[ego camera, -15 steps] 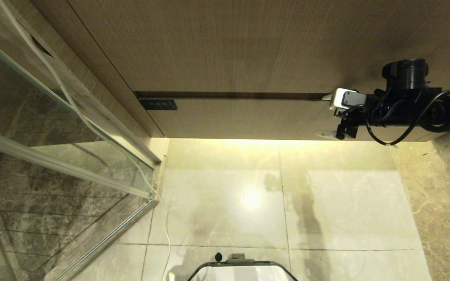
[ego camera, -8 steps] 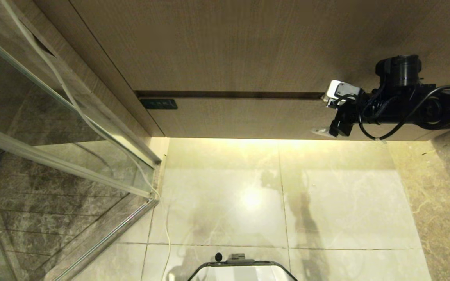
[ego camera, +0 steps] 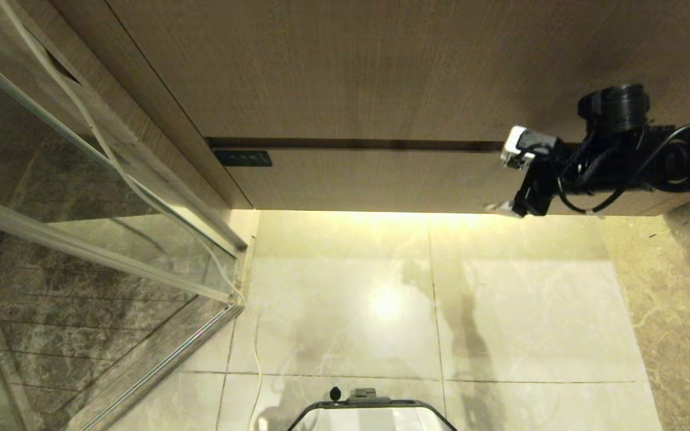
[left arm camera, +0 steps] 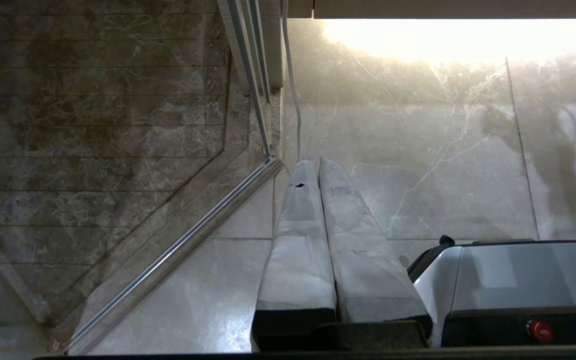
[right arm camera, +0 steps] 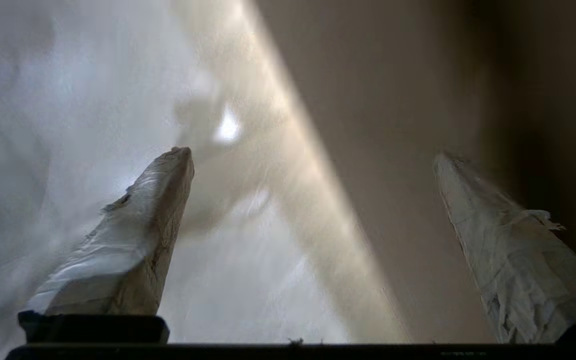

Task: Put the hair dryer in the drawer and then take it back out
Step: Pull open the drawer

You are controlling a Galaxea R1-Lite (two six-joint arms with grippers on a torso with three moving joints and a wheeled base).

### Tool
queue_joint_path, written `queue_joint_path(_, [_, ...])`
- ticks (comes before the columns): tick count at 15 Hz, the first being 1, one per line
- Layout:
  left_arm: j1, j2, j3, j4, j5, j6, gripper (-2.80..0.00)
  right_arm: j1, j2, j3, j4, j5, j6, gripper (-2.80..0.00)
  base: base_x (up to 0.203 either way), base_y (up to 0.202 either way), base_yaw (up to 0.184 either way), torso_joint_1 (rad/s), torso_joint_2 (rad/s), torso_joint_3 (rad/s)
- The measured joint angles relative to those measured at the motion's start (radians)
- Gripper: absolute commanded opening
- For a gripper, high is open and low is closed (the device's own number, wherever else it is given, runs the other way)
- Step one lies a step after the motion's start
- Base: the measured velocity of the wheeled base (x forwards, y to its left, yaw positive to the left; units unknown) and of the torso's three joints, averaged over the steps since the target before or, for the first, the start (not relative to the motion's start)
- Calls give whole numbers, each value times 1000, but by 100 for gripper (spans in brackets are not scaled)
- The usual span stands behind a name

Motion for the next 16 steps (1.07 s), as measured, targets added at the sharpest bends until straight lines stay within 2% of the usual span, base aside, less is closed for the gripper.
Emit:
queue_joint_path(3, [0,0,0,0,0,1,-280,1,-19,-10,61,-15,-3,0,0,0,0,1,9,-7])
queue_joint_path(8, [0,0,0,0,0,1,-280,3,-63,-2,52,0,-4,0,0,0,0,0,0,0])
queue_joint_path(11, [0,0,0,0,0,0,-280,-9,-120,104,41,-2,1,0,0,0,0,0,0,0])
queue_joint_path(14, [0,0,0,0,0,1,-280,-7,-172,234,-103,-2,64,0,0,0,0,0,0,0])
queue_joint_path(16, [1,0,0,0,0,1,-280,-8,-190,359,-295,-4,91,0,0,0,0,0,0,0])
